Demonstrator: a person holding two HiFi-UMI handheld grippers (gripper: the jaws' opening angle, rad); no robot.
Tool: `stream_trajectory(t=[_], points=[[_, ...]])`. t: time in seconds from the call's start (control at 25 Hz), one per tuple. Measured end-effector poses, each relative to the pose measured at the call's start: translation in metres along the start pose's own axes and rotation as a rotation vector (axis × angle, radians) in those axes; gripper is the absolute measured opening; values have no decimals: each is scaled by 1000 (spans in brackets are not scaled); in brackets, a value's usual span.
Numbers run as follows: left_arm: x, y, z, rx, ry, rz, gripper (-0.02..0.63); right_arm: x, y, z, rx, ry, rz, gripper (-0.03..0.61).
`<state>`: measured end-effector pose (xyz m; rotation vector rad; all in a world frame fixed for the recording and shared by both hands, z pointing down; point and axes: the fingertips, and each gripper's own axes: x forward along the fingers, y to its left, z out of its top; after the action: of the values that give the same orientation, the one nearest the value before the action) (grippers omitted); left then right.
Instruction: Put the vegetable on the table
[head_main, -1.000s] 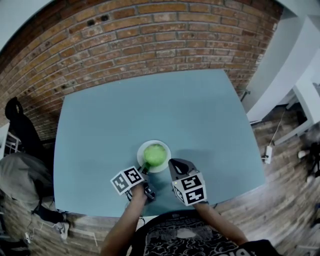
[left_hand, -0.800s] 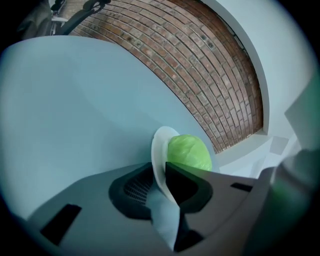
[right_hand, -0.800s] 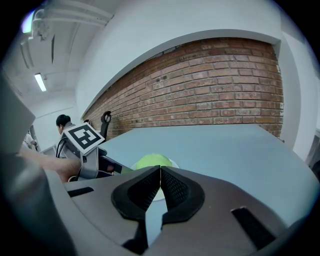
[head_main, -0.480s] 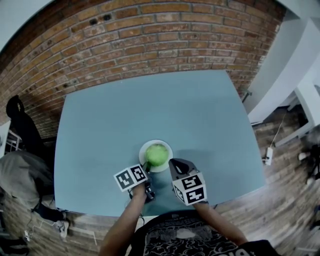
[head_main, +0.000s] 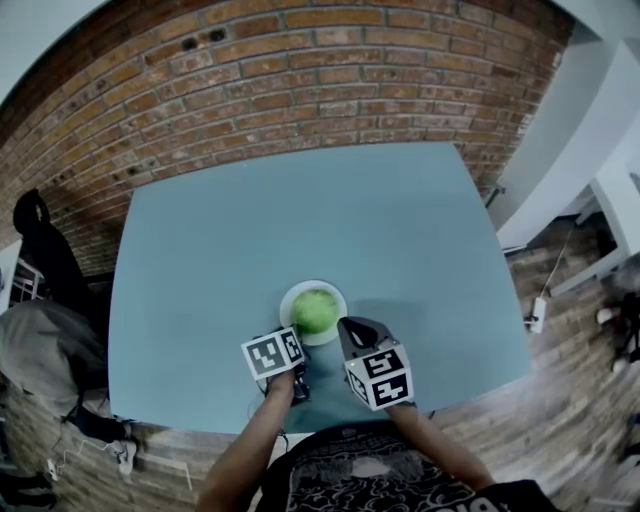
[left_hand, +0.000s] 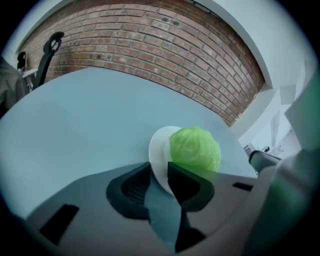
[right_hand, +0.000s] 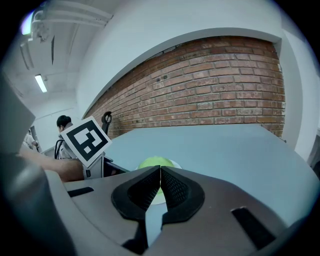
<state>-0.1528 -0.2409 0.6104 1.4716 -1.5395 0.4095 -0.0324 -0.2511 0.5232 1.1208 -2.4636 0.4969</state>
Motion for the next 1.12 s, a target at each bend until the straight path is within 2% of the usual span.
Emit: stream_trajectory(t=[0.12,0.2,0.4,0.6,0.72,1.12], points=[[-5,5,8,95,-42,64,94,-1,0,3,-3,-5,-2,9],[-7,2,14,142,-72,68,94,-1,-2,2,-2,-6,-1,9],[-17,-8,23,174,-131,11,94,-1,2,4,-6,-10,7,9],[-33,-26,34,249,-216,-65,94,0,9,4,-16,-12,19,9],[-41,-38,36,257,-245,-119,94,-2,13,5,-26,-15,27,9],[-76,-60,36,329,-312,-176,94,-10,30,15,-43,-47,45,9]])
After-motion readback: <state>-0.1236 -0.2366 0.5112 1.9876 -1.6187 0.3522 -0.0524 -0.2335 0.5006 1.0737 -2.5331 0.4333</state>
